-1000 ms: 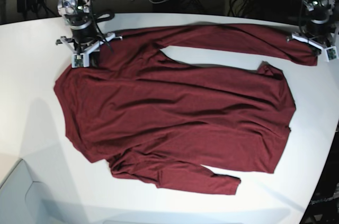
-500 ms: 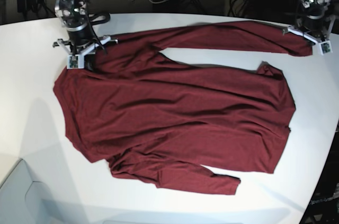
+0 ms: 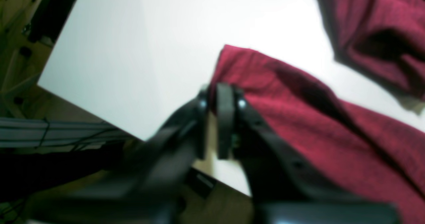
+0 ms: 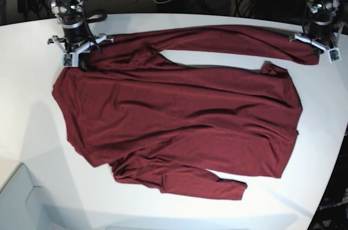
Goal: Layout the t-shirt on the table in an organized manner, then fold the t-shirt properly
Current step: 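Release the sleeve and regrasp the shirt shoulder with the left gripper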
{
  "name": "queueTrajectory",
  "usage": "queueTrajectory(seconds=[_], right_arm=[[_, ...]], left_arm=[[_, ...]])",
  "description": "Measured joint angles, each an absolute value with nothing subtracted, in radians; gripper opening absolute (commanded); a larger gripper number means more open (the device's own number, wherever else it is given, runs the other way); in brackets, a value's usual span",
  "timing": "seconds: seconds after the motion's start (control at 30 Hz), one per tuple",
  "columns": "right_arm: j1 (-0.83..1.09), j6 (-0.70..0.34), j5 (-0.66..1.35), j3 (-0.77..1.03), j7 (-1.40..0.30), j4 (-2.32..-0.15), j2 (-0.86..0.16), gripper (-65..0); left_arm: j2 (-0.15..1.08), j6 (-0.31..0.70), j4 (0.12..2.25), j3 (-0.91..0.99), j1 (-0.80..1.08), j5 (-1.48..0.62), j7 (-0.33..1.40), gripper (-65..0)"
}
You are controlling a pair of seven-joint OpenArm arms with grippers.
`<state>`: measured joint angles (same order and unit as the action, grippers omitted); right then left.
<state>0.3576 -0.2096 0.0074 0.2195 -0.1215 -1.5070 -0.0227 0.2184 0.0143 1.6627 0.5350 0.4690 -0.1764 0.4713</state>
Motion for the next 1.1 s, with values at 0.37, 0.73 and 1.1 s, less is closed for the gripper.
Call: queueTrajectory(seconds=[0.37, 0.73, 1.1], right_arm=[[0.358, -0.208, 0.007, 0.217, -0.120, -1.507, -0.022, -65.0], [0.358, -0.208, 0.007, 0.215, -0.134, -1.518, -0.022, -65.0], [0.358, -0.208, 0.007, 0.215, -0.134, -1.518, -0.022, -65.0]], left_arm=[[0.216, 0.014, 1.695, 0.537, 0.482, -0.178, 0.485, -41.0], [0.164, 0.016, 1.770, 0.371, 0.404, -0.172, 0.510, -41.0], [0.160, 0.008, 1.664, 0.307, 0.324, -0.177, 0.580, -41.1]])
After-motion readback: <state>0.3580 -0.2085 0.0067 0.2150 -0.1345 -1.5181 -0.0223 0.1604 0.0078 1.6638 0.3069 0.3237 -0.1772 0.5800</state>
